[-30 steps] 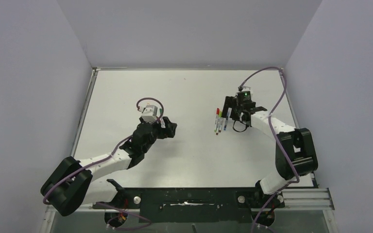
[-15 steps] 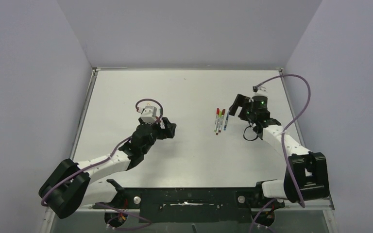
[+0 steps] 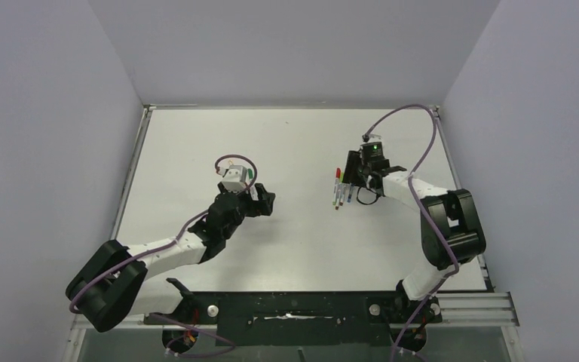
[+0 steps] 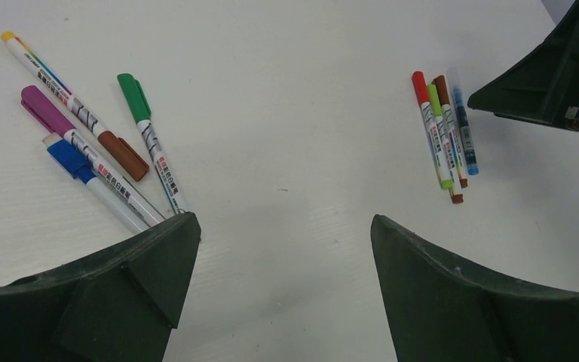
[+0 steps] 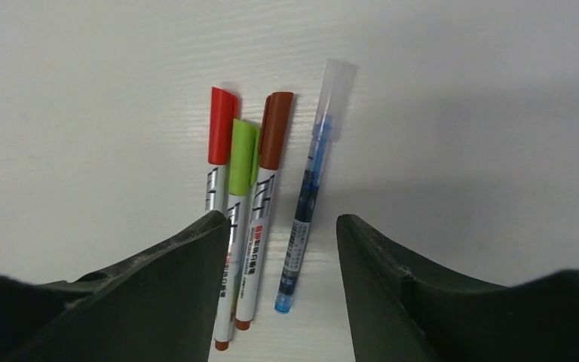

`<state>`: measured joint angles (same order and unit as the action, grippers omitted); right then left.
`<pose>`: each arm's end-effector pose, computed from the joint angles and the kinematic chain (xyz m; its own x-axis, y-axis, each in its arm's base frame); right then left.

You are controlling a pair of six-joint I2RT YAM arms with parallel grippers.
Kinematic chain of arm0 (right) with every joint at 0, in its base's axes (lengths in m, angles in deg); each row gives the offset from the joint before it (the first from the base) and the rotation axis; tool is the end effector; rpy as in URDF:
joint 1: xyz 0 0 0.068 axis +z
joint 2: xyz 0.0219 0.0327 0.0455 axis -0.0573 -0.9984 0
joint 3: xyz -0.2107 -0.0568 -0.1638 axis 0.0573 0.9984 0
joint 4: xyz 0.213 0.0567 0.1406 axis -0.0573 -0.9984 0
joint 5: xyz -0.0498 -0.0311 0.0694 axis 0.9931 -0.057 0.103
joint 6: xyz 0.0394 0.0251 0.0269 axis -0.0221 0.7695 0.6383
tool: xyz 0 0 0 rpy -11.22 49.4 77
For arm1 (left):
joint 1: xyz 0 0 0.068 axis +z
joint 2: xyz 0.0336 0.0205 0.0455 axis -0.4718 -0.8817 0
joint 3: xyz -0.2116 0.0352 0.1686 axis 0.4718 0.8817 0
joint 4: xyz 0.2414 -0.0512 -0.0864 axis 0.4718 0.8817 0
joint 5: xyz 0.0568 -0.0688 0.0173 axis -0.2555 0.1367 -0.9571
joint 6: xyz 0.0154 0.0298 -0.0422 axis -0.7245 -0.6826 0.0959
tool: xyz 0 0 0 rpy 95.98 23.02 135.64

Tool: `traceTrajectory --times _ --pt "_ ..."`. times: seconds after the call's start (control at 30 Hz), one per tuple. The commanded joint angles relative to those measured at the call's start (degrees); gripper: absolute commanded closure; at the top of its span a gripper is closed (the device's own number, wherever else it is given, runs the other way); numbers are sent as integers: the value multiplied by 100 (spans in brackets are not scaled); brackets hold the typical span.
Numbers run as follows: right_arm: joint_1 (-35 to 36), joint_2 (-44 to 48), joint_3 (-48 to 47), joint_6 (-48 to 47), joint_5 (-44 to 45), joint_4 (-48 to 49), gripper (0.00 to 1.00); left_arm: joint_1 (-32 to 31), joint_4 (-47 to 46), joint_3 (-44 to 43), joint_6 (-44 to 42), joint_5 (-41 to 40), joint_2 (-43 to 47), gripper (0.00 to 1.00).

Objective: Open the pen caps

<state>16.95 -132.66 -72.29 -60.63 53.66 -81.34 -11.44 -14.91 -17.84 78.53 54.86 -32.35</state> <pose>0.3329 0.0787 0.1858 -0.7069 0.3038 -0.6387 0.1512 0.9471 0.2832 0.1989 -0.1519 0.1909 -0.3841 -0.2609 -0.8856 0.2638 0.8882 -0.3761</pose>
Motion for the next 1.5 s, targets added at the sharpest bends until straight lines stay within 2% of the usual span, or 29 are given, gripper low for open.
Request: traceTrajectory --times 0.0,0.13,1.1,1.47 --pt "100 -108 -381 -73 771 -400 46 -4 -559 -80 -131 75 -114 15" --pt "175 -166 -462 -79 1099 -550 52 -5 -536 -115 -106 164 -136 15" --pt "385 -860 -912 -166 1384 -873 55 -21 -506 -108 -55 305 -9 15" --pt "388 -1109 -1045 -199 1431 -1161 62 -18 -498 -106 -55 333 44 15"
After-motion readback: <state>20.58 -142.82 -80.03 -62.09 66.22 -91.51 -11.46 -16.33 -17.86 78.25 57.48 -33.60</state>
